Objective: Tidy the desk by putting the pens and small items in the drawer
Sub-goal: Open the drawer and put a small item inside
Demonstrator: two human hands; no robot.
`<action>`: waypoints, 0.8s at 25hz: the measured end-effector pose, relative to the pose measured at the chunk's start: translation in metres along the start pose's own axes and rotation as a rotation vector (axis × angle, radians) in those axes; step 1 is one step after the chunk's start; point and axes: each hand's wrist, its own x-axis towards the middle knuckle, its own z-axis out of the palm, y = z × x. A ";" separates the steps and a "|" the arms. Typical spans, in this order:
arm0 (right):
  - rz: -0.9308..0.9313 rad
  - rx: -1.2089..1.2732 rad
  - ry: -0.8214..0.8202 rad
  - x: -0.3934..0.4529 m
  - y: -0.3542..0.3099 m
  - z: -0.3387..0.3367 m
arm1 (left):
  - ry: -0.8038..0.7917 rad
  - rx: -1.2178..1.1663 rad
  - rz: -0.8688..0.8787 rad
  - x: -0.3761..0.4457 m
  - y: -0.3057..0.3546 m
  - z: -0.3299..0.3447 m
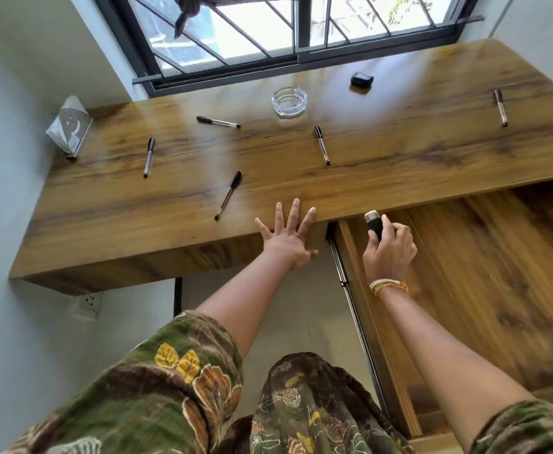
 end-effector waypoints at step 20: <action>0.424 0.112 -0.452 -0.006 0.039 0.013 | -0.013 -0.005 -0.028 0.001 0.000 0.001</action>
